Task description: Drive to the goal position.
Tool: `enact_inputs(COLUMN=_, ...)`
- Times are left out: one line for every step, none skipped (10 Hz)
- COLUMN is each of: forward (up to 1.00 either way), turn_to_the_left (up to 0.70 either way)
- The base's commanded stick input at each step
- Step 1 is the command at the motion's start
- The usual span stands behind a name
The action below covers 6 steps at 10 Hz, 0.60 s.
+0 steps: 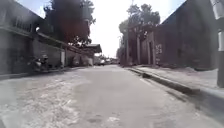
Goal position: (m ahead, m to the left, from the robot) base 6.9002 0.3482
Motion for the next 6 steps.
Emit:
enact_inputs(forward=0.70, turn_to_the_left=0.00)
enact_inputs(forward=0.70, turn_to_the_left=0.00)
enact_inputs(forward=0.70, turn_to_the_left=0.00)
enact_inputs(forward=0.70, turn_to_the_left=0.00)
enact_inputs(forward=0.70, turn_to_the_left=0.00)
enact_inputs(forward=0.70, turn_to_the_left=0.00)
